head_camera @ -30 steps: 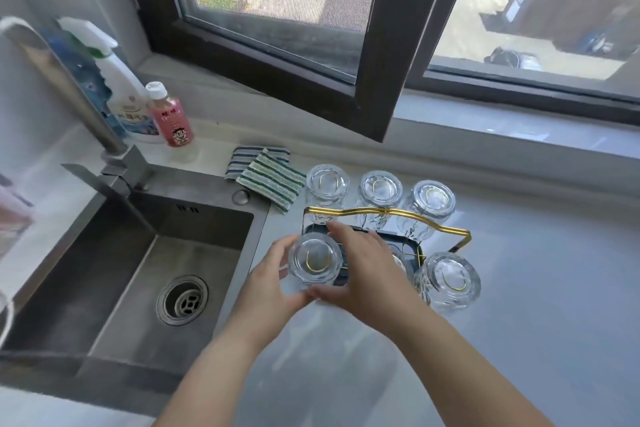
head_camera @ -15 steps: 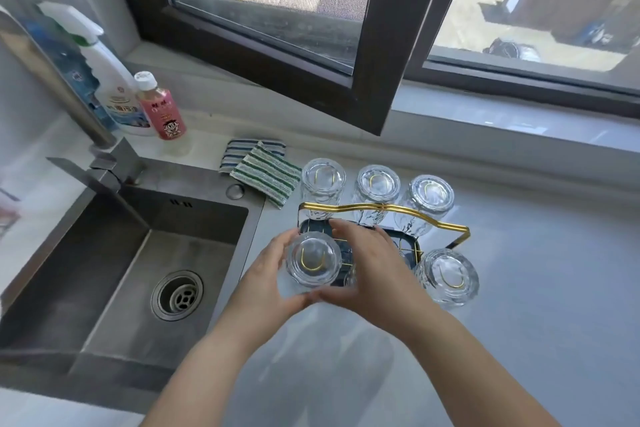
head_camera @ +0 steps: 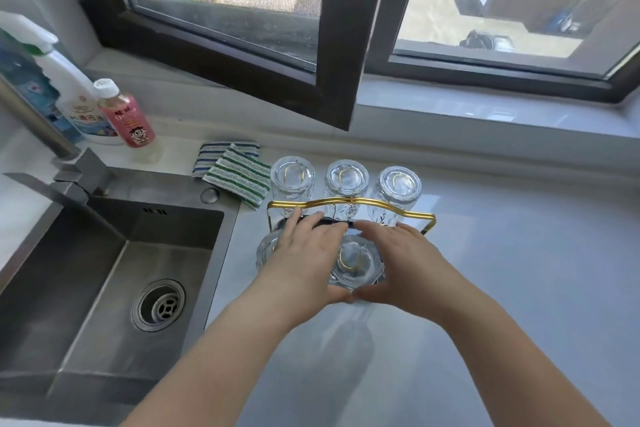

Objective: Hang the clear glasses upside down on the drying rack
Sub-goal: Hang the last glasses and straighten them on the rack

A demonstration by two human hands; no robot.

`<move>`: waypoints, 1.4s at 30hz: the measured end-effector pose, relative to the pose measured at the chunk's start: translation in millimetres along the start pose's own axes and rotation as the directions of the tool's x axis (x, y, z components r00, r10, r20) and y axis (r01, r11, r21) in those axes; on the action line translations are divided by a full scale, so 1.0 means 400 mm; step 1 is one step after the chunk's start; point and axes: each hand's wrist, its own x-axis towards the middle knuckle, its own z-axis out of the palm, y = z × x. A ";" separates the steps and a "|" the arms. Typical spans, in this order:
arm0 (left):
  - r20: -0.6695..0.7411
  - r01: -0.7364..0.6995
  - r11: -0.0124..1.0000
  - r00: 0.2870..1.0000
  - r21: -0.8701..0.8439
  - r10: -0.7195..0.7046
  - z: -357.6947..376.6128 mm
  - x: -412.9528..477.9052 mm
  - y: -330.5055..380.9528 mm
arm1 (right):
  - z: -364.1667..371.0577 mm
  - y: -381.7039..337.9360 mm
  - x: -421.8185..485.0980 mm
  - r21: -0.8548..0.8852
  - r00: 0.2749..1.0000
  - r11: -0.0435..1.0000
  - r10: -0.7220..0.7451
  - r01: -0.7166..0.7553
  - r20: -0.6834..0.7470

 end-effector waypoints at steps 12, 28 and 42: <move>-0.008 0.032 0.998 0.999 0.050 -0.032 0.005 0.020 -0.023 | 0.004 0.013 0.004 0.141 0.998 0.990 0.036 -0.030 -0.042; -0.014 -0.092 0.986 0.996 -0.137 0.091 -0.011 0.020 0.050 | -0.031 0.170 -0.140 0.450 0.968 0.887 0.194 -0.104 -0.157; 0.121 -0.102 0.995 0.988 0.019 0.099 0.034 0.124 0.148 | 0.071 0.193 -0.133 0.693 0.946 0.710 0.297 -0.127 -0.130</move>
